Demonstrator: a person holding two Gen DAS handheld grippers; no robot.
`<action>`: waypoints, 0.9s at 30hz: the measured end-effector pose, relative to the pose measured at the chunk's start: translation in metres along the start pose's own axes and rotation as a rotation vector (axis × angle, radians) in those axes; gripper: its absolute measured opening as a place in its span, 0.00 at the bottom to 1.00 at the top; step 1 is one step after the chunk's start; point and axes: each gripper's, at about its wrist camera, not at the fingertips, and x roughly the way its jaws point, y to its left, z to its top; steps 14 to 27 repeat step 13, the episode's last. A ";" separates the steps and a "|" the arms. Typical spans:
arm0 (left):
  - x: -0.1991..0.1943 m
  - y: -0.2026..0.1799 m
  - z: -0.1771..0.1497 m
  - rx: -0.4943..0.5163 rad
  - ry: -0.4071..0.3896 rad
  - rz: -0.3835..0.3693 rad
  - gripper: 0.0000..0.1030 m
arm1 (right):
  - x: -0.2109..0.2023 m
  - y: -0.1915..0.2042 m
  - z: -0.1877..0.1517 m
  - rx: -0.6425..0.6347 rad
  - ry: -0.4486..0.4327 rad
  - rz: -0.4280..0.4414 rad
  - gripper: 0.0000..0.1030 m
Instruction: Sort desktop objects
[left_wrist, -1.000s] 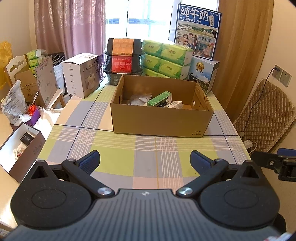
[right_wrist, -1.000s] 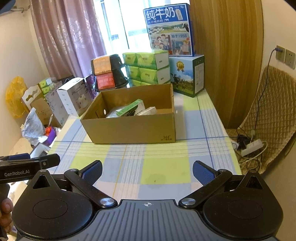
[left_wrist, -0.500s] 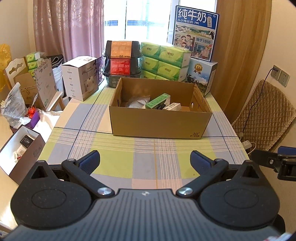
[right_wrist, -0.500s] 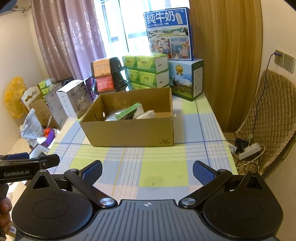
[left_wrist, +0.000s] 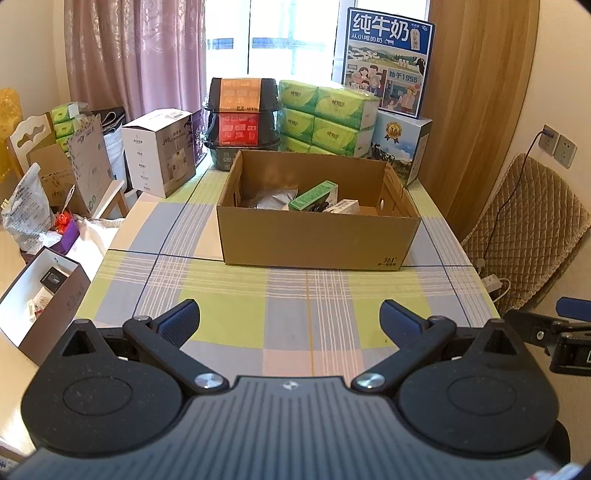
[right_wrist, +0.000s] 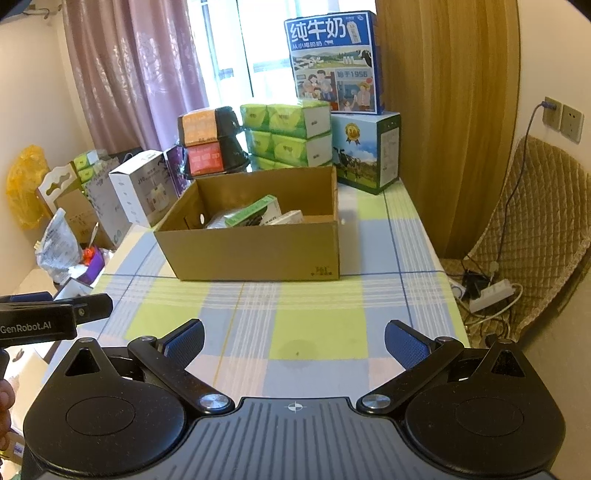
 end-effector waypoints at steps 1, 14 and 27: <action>0.000 0.000 -0.001 0.000 0.001 0.000 0.99 | 0.000 0.000 0.000 0.001 0.002 0.001 0.98; -0.001 0.001 -0.003 0.006 -0.008 -0.002 0.99 | 0.003 0.002 -0.006 0.002 0.013 0.003 0.98; -0.001 0.001 -0.003 0.006 -0.008 -0.002 0.99 | 0.003 0.002 -0.006 0.002 0.013 0.003 0.98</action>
